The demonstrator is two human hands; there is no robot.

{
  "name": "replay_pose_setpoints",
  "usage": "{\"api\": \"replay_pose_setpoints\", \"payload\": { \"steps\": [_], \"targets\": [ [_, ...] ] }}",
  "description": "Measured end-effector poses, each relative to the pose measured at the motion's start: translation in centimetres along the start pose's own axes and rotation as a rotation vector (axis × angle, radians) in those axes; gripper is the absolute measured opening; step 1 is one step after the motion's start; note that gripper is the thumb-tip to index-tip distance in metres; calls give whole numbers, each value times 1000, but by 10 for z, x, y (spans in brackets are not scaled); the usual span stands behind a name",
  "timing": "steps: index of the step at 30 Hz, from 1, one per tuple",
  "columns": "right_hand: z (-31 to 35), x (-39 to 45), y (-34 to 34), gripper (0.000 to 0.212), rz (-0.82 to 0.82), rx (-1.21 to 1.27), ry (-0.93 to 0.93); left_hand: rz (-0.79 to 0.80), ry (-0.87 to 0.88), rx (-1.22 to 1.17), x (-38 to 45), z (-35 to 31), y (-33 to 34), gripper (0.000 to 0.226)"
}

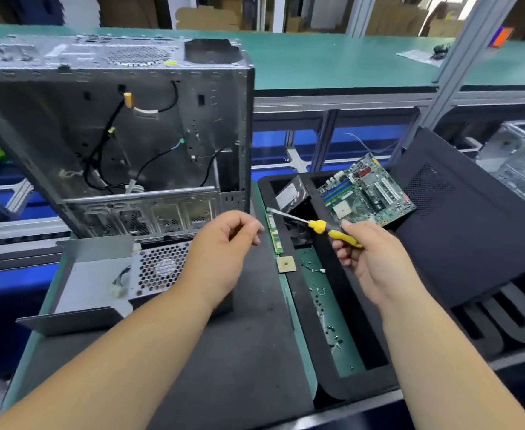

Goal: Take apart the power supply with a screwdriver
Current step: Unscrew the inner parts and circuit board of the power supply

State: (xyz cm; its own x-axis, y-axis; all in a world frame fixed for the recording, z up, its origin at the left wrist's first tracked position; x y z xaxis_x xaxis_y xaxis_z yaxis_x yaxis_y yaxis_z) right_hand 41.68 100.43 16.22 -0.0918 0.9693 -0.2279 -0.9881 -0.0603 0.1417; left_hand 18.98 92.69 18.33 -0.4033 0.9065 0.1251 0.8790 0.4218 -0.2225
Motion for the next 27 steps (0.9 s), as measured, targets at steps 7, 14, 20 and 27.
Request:
{"api": "replay_pose_setpoints", "payload": {
  "steps": [7, 14, 20, 27],
  "targets": [
    [-9, 9, -38, 26, 148, 144, 35, 299, 23, 340, -28, 26, 108, 16],
    [-27, 18, -64, 18, 280, -87, 37, 371, -100, 468, -41, 66, 170, 16],
    [-41, 31, -62, 13, 304, -138, 87, 365, -69, 554, -43, 66, 170, 23],
    [-46, 28, -11, 15, 369, -152, 118, 161, 191, 670, -44, 17, 98, 27]
  ]
}}
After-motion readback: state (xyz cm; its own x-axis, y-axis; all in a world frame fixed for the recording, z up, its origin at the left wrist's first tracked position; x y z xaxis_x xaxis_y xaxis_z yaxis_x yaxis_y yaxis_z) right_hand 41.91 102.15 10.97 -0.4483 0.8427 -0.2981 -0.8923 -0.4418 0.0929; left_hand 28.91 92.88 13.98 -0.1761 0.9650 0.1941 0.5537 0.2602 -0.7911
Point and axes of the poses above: each hand's wrist, its own x-axis towards the middle knuckle, its own y-axis out of the palm, z = x × y, the point moved 6 cm from there along x, towards the middle knuckle, and after that the axes turned 5 degrees about -z, right-handed, at the moved point
